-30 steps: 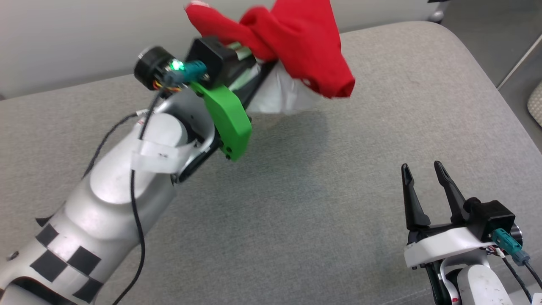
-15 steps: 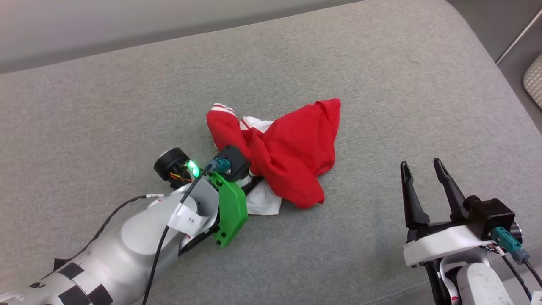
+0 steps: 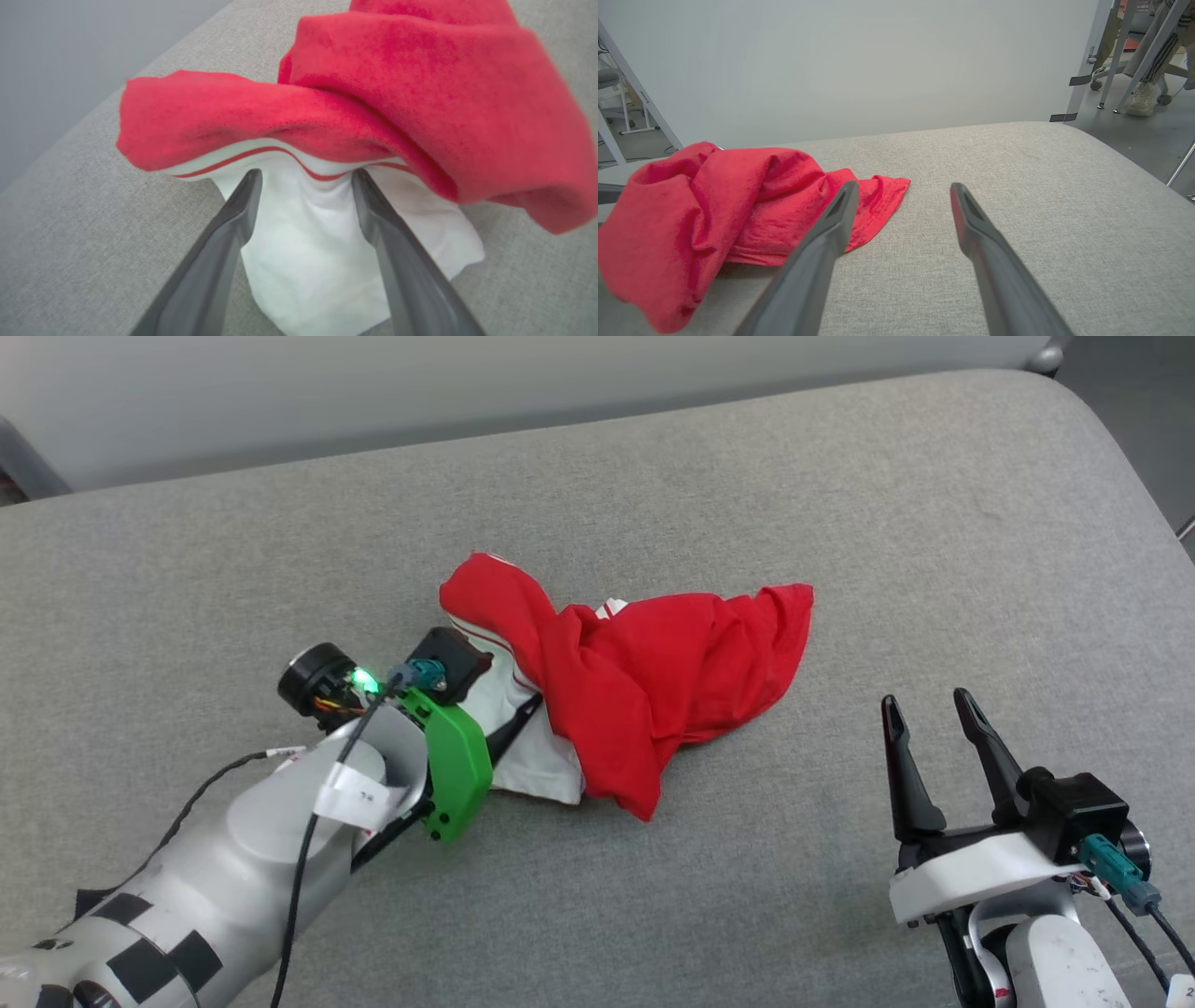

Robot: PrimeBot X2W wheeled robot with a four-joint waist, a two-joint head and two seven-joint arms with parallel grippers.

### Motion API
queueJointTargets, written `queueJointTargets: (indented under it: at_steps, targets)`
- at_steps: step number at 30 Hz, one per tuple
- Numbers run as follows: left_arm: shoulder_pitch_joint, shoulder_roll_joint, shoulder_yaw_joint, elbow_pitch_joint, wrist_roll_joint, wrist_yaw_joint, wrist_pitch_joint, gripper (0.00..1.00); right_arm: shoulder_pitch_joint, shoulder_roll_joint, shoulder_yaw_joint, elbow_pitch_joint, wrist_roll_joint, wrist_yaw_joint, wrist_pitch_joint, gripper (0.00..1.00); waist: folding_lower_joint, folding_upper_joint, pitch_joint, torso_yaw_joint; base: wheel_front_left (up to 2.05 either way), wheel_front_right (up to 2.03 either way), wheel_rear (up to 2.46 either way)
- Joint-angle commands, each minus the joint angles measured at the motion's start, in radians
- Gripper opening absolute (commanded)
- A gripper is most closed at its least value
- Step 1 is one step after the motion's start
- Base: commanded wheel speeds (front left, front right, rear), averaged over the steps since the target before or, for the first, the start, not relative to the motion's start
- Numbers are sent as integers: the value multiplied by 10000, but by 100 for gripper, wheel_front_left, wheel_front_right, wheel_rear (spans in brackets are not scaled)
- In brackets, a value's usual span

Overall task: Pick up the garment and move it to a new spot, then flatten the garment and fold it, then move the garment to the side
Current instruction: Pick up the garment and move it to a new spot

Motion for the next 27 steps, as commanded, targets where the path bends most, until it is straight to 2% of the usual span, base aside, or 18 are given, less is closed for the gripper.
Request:
queueJointTargets:
  at_steps: [1,7,9,13,17,20,24,27]
  targets:
    - [-231,67,137,170,-177,-26,-267,100,124,7,-43,37,-84,-9,-59,100,0,-1,-525,467,0,0,0]
    - [2,-22,1060,523,-852,207,-1101,100,489,7,-226,15,-180,-9,-59,100,0,-1,-1302,1107,0,0,0]
    - [251,-3,1519,361,-1129,426,-1226,100,623,7,-314,-34,-222,-9,-59,100,0,-1,-1490,1313,0,0,0]
    - [1035,205,2962,-674,-1351,1150,-1308,100,907,7,-446,-98,-330,-9,-59,100,0,-1,-1839,1678,0,0,0]
    - [2419,392,4702,-2418,-713,1945,-1313,100,1150,7,-534,-220,-387,-9,-59,100,0,-1,-2077,1900,0,0,0]
    - [3771,261,5935,-3749,-24,2480,-1314,100,1346,7,-598,-312,-399,-9,-59,100,0,-1,-2236,2007,0,0,0]
    - [5559,-217,7136,-5156,954,2877,-1315,100,1558,7,-607,-477,-385,-9,-59,100,0,-1,-2347,2038,0,0,0]
    - [6807,-769,7915,-5824,1502,2896,-1315,100,1667,7,-563,-614,-338,-9,-59,100,0,-1,-2395,2019,0,0,0]
